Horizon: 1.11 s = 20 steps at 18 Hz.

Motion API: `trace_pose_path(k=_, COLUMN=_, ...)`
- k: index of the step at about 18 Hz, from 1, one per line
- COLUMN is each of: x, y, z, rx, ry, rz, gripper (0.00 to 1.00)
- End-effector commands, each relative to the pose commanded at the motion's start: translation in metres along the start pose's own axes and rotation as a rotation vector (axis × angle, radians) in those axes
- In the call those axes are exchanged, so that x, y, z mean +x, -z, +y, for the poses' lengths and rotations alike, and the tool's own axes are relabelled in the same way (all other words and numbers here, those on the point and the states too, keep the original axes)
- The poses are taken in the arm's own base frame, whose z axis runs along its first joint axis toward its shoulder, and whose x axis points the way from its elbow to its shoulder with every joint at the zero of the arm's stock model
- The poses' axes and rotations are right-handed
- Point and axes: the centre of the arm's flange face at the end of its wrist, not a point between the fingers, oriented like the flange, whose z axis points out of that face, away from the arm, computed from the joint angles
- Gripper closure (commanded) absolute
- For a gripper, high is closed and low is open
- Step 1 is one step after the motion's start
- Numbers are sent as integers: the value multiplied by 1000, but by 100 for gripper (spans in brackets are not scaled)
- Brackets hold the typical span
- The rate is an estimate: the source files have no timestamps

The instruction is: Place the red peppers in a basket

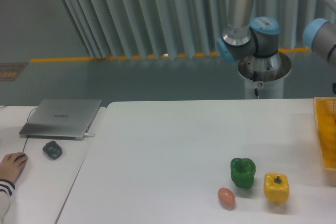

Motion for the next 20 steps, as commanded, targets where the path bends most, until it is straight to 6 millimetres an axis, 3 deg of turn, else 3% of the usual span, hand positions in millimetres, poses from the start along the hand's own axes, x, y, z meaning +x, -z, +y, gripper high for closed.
trace_pose_path(k=5, x=2, y=4, z=2, rx=2, ry=25, rz=-11, gripper=0)
trace_pose_path(k=11, x=-7, y=13, z=-17, rx=129, ry=106, rz=-98, gripper=0)
trace_pose_path(k=15, x=-27, y=26, z=-58, rx=165, ry=186, rz=-153, gripper=0)
trace_pose_path(k=20, x=-37, y=39, z=-98, rx=163, ry=193, rz=-171, gripper=0)
